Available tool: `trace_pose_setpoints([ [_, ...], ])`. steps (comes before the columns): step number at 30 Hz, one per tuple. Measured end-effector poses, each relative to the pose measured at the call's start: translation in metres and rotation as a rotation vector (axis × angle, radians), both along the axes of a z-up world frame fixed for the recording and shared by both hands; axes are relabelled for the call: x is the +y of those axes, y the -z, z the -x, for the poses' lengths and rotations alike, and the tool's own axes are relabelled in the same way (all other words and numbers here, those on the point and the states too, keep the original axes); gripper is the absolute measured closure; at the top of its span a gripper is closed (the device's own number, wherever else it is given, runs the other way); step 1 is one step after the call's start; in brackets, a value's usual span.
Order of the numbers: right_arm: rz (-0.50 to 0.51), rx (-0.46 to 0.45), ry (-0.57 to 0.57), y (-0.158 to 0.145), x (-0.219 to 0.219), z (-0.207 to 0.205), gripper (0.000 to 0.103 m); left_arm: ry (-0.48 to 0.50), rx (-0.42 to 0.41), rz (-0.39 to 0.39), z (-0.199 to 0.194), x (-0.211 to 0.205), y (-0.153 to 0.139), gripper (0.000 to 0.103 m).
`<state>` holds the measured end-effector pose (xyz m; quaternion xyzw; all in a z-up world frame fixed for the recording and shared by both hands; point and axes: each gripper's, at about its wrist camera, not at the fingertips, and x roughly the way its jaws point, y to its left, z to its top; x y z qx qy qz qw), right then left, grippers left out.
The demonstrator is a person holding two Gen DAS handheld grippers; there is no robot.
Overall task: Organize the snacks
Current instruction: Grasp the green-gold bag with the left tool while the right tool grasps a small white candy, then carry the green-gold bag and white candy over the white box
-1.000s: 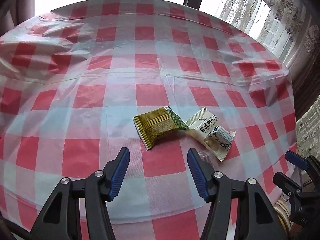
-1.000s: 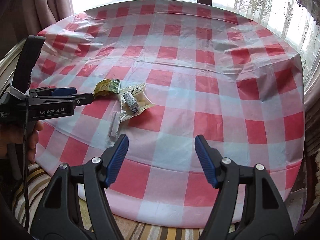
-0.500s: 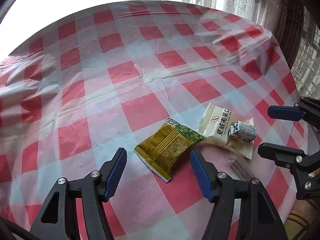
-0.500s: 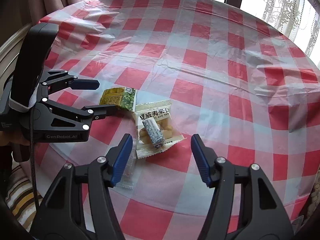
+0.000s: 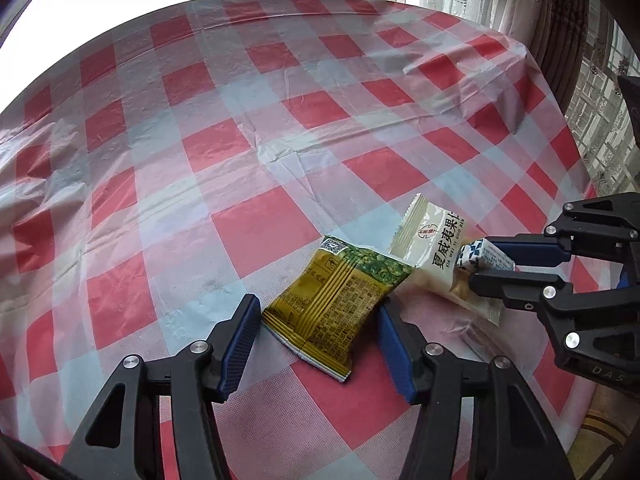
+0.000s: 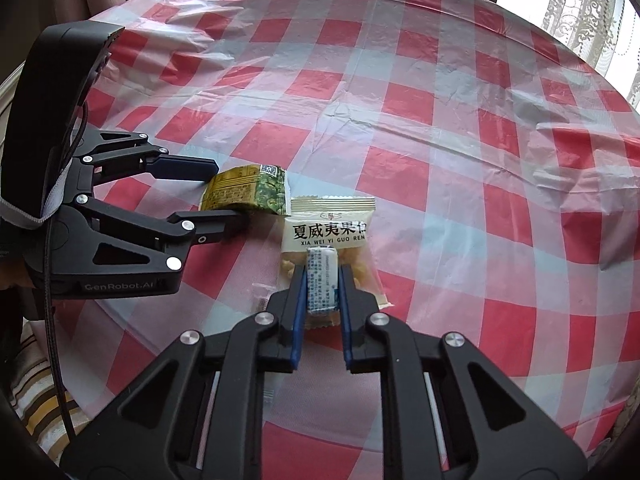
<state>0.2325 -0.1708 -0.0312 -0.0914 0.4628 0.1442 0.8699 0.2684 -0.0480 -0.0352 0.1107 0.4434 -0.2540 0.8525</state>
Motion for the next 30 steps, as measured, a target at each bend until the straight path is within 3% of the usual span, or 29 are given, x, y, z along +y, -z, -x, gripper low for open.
trace_pose_setpoints([
  [3, -0.004, -0.005, 0.002, 0.0, -0.001, 0.002, 0.086, -0.017, 0.011, 0.008, 0.001, 0.001, -0.001, 0.054],
  [11, -0.023, -0.023, 0.032, -0.009, -0.011, 0.01, 0.086, -0.062, 0.049, 0.038, 0.014, 0.006, -0.003, 0.055],
  [24, -0.052, -0.03, 0.082, -0.023, -0.031, 0.042, 0.086, -0.311, 0.05, -0.004, 0.055, 0.023, -0.017, 0.056],
  [30, -0.052, -0.038, 0.113, -0.03, -0.046, 0.063, 0.086, -0.363, 0.023, 0.005, 0.082, 0.016, -0.033, 0.056],
])
